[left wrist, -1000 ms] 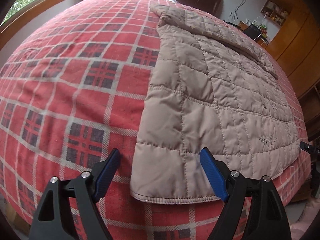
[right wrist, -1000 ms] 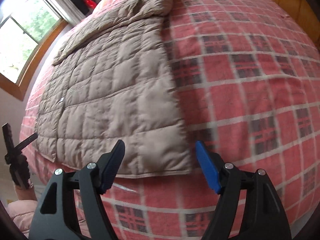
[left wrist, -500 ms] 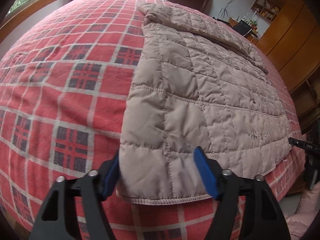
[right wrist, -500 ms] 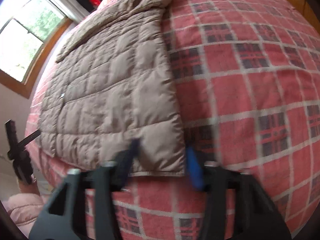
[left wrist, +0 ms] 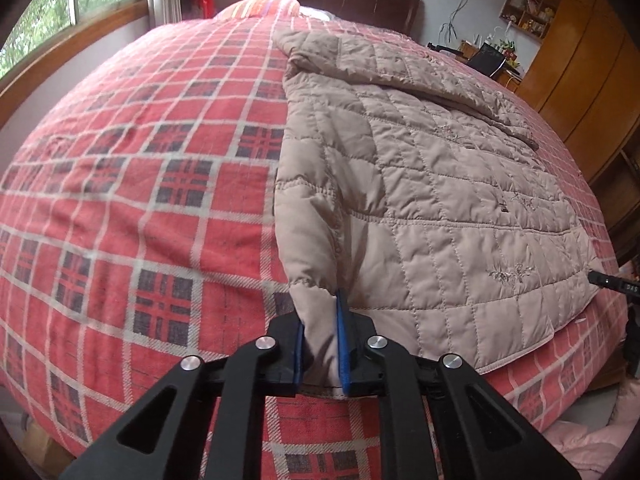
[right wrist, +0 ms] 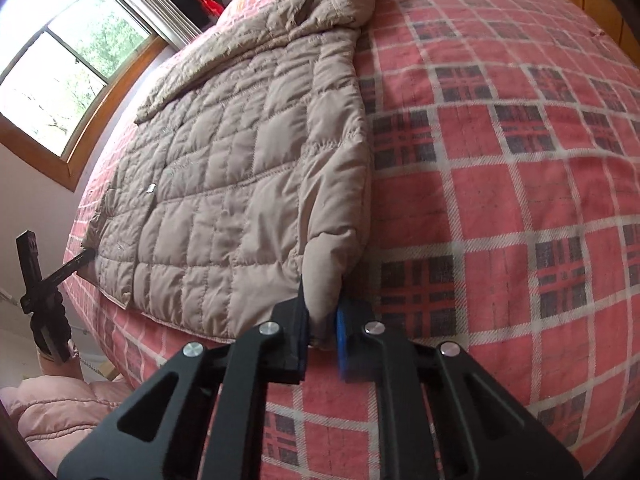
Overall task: Fold large clothes
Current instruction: 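Grasp the hem corners with both grippers and lift them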
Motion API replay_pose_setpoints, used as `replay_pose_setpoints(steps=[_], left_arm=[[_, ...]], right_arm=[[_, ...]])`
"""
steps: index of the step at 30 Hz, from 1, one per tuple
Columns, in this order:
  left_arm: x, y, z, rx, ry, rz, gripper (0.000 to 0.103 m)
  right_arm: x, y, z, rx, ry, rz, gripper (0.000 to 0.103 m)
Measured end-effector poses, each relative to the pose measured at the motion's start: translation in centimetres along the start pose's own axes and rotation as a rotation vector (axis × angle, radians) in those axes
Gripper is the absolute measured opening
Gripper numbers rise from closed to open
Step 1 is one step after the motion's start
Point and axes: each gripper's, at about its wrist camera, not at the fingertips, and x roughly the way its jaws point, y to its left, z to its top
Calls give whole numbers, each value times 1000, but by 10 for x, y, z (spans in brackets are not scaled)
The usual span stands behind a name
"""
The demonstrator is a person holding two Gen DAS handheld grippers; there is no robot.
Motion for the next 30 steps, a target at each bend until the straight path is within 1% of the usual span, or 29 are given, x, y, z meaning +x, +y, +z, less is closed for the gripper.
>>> replay_pose_setpoints(steps=[4, 6, 10, 13, 16, 18, 22, 25, 28, 30], left_arm=[[-17, 3, 9, -27, -39, -53, 12], [-27, 1, 17, -20, -71, -70, 11], [-42, -8, 36, 25, -127, -68, 11], [-49, -14, 56, 46, -156, -60, 11], [-53, -19, 78, 65, -194, -48, 11], [-53, -20, 98, 66, -217, -48, 11], [-41, -21, 146, 53, -256, -17, 11], [-27, -19, 177, 34, -264, -9, 11], [0, -13, 214, 2, -249, 1, 11], [18, -9, 232, -24, -229, 12, 11]], right_arm=[[-13, 5, 4, -8, -44, 20, 9], [-20, 9, 9, -21, -63, 22, 8], [-39, 15, 23, -49, -112, 26, 8], [-52, 22, 41, -75, -144, 19, 8], [-59, 26, 65, -90, -157, 10, 8], [-62, 28, 89, -92, -167, 9, 8], [-62, 29, 137, -88, -171, -1, 8], [-51, 24, 176, -59, -150, -10, 8], [-37, 18, 210, -33, -127, -11, 8], [-21, 10, 236, -8, -105, -15, 8]])
